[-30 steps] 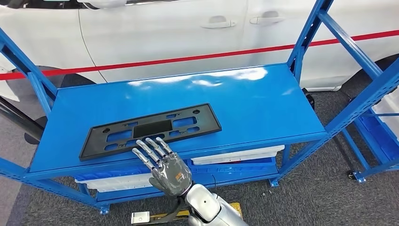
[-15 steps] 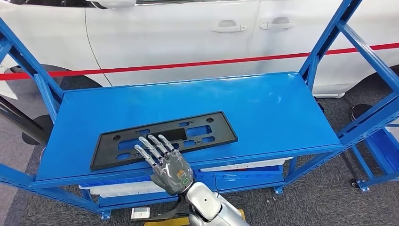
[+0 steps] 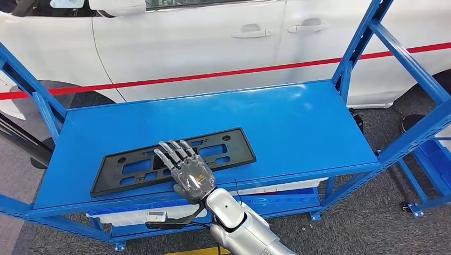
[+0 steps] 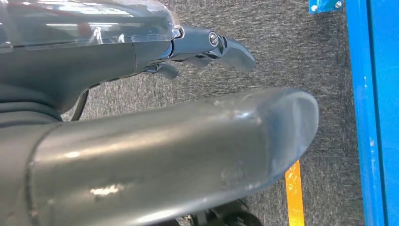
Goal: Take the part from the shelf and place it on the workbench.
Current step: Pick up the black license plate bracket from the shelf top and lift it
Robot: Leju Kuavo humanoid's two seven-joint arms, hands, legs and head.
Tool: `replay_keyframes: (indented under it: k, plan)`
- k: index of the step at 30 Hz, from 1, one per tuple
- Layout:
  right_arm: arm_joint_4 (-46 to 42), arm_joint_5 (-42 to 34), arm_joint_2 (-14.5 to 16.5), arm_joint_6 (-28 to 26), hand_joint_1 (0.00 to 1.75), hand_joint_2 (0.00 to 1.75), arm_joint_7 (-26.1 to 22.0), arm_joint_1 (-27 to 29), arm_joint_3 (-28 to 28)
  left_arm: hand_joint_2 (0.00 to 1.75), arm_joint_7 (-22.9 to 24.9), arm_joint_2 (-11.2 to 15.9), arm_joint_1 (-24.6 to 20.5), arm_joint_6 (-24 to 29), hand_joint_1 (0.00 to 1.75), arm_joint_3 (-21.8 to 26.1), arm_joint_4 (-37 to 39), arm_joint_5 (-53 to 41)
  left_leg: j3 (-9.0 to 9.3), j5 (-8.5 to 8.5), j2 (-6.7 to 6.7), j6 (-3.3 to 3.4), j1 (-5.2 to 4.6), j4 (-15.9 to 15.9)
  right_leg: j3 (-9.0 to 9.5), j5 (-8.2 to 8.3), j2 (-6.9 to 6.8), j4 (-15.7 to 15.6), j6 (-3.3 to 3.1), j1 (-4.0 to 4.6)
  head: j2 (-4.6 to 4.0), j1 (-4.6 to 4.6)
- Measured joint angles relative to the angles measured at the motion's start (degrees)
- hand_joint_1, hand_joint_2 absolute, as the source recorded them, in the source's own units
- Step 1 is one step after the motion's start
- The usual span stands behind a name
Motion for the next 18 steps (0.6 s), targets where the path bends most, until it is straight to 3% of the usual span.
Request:
replay_keyframes:
  k: [1, 2, 4, 6, 9, 11, 12, 15, 16, 17, 18]
  plan:
    - [0.87, 0.01, 0.13, -0.01, 0.0, 1.75, 0.07, -0.26, -0.08, 0.0, 0.01, 0.01, 0.02, 0.01, 0.0, 0.01, 0.0, -0.08, -0.6, 0.06, 0.01, -0.14, 0.01, 1.23, 0.01, -0.03, -0.02, 0.05, -0.01, 0.02, 0.01, 0.01]
    - [1.61, 0.01, 0.26, -0.04, 0.0, 1.75, 0.11, -0.46, -0.19, 0.0, 0.01, 0.01, 0.04, 0.01, 0.0, 0.01, 0.0, -0.16, -0.2, 1.17, 0.01, -0.21, 0.02, 0.35, 0.01, -0.08, -0.01, 0.14, 0.03, 0.01, 0.0, 0.0]
    - [2.68, 0.01, 0.63, -0.07, 0.0, 1.75, 0.17, -0.98, -0.37, 0.0, 0.02, 0.03, 0.0, 0.01, 0.0, 0.02, 0.0, -0.24, 3.06, 4.97, 0.05, -0.11, 0.05, -6.54, 0.01, -0.28, 0.08, 0.48, 0.27, -0.05, 0.0, -0.01]
    - [3.53, 0.07, 0.95, -0.03, 0.0, 1.75, 0.41, -1.73, -0.52, 0.0, 0.04, 0.05, -0.13, 0.0, 0.0, 0.02, 0.0, -0.34, 5.88, 6.9, 0.01, 0.39, -0.12, -12.53, -0.22, -0.54, 0.18, 1.01, 0.76, 0.16, 0.0, 0.0]
    - [5.02, 0.19, 1.27, 0.18, 0.0, 1.75, 0.96, -2.64, -0.86, 0.0, 0.1, 0.03, -0.13, -0.08, 0.0, 0.07, 0.0, -0.61, 6.38, 7.04, -0.1, 1.51, -0.27, -13.86, -0.49, -0.52, 0.23, 1.12, 1.58, 0.34, 0.0, 0.05]
    - [6.26, 0.2, 1.5, 0.42, 0.0, 1.75, 1.09, -3.38, -1.16, 0.0, 0.09, 0.0, -0.1, -0.13, 0.0, 0.1, 0.0, -0.85, 6.48, 7.38, -0.04, 2.25, -0.06, -14.24, -0.98, -1.47, 0.22, 2.37, 2.17, 0.24, -0.01, 0.19]
    - [6.95, 0.21, 1.58, 0.52, 0.0, 1.75, 1.11, -3.84, -1.28, 0.0, 0.04, -0.02, -0.13, -0.14, 0.0, 0.13, 0.0, -0.96, 6.52, 7.52, 0.01, 2.61, 0.07, -14.41, -1.96, -2.82, 0.21, 4.53, 2.44, 0.16, -0.01, 0.27]
    - [9.32, 0.56, 1.66, 0.68, 0.0, 1.75, 1.28, -4.68, -1.57, 0.0, -0.1, -0.02, -0.16, -0.13, 0.0, 0.38, 0.0, -1.33, 6.45, 7.54, 0.07, 3.06, 0.02, -14.44, -7.1, -7.45, 0.17, 15.02, 2.96, -0.19, -0.01, 0.49]
    - [10.04, 0.74, 1.67, 0.78, 0.0, 1.75, 1.42, -4.76, -1.65, 0.0, -0.12, -0.02, -0.15, -0.13, 0.0, 0.48, 0.0, -1.47, 6.46, 7.53, 0.05, 3.06, 0.02, -14.43, -8.09, -7.58, 0.16, 16.78, 3.02, -0.27, 0.0, 0.5]
    - [10.69, 0.89, 1.68, 0.93, 0.0, 1.75, 1.59, -4.88, -1.72, 0.0, -0.14, -0.02, -0.14, -0.13, 0.0, 0.55, 0.0, -1.6, 6.5, 7.51, 0.02, 3.03, 0.02, -14.41, -8.07, -6.66, 0.15, 16.45, 2.99, -0.33, 0.0, 0.5]
    - [11.23, 0.96, 1.71, 1.08, 0.0, 1.75, 1.77, -5.1, -1.77, 0.0, -0.14, -0.04, -0.14, -0.13, 0.0, 0.58, 0.0, -1.72, 6.58, 7.46, -0.01, 2.96, 0.02, -14.4, -7.0, -4.88, 0.14, 14.03, 2.88, -0.38, 0.0, 0.5]
